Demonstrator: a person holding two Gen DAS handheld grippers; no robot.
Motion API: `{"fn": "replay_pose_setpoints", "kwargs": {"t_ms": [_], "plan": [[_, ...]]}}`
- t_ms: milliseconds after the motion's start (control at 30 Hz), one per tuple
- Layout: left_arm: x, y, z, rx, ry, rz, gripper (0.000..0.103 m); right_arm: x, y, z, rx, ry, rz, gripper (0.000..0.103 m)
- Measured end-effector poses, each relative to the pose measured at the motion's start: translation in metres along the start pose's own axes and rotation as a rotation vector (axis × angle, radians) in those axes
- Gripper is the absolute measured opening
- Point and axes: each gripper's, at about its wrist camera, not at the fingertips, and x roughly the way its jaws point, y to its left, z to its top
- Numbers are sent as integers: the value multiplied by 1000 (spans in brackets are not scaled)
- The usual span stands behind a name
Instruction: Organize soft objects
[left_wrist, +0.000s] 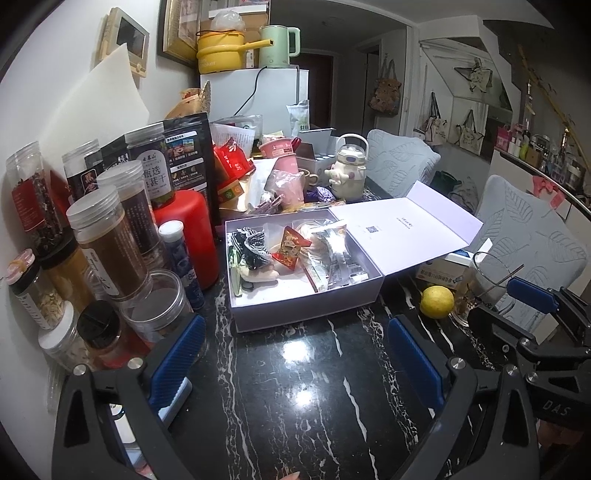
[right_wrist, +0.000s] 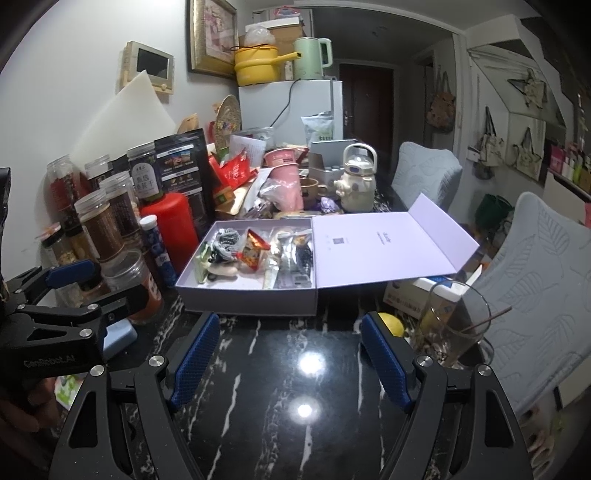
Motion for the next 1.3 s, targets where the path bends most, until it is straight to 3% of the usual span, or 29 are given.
{"fn": "replay_pose_setpoints", "kwargs": {"t_ms": [1300], "plan": [[11, -16, -7, 57, 67, -32, 101, 7, -14, -9, 27, 41, -32, 80]]}}
